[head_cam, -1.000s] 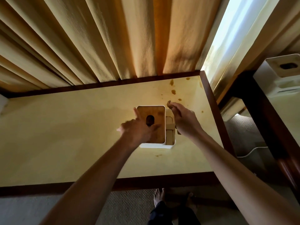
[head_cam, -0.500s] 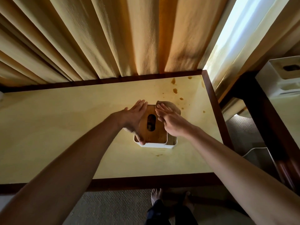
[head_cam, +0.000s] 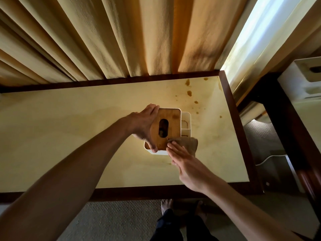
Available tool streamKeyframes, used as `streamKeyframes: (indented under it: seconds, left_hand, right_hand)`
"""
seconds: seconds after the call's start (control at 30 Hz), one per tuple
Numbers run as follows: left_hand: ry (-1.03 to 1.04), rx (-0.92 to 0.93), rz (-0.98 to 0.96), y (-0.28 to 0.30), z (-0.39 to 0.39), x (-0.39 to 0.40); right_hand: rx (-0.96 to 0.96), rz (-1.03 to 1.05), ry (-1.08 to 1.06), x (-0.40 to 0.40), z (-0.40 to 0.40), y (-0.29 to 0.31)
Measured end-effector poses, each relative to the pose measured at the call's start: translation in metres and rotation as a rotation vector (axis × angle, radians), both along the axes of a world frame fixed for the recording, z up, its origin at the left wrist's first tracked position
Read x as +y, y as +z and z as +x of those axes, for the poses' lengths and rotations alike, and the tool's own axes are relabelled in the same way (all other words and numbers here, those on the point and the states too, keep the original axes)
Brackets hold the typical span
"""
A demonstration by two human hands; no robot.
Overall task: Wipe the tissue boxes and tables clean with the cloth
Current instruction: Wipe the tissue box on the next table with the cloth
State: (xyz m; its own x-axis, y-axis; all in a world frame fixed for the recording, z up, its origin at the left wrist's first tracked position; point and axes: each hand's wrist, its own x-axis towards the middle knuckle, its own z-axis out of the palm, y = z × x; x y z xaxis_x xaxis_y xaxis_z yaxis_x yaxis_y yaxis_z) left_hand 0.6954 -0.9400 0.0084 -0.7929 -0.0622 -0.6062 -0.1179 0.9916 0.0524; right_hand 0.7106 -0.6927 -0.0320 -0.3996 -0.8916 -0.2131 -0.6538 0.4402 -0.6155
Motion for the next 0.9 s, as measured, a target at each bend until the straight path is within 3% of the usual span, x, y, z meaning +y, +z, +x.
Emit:
streamKeyframes:
  seconds: [0.2, 0.53, 0.9]
  left_hand:
    - [0.002, 0.031, 0.028, 0.000, 0.001, 0.000]
    - [0.007, -0.013, 0.028, 0.002, 0.000, 0.000]
    - [0.038, -0.015, 0.061, 0.000, 0.000, 0.000]
  right_hand:
    - [0.055, 0.043, 0.006, -0.012, -0.010, 0.002]
    - [0.089, 0.125, -0.093, -0.071, -0.093, 0.013]
    - [0.015, -0.001, -0.022, -0.010, -0.017, -0.005]
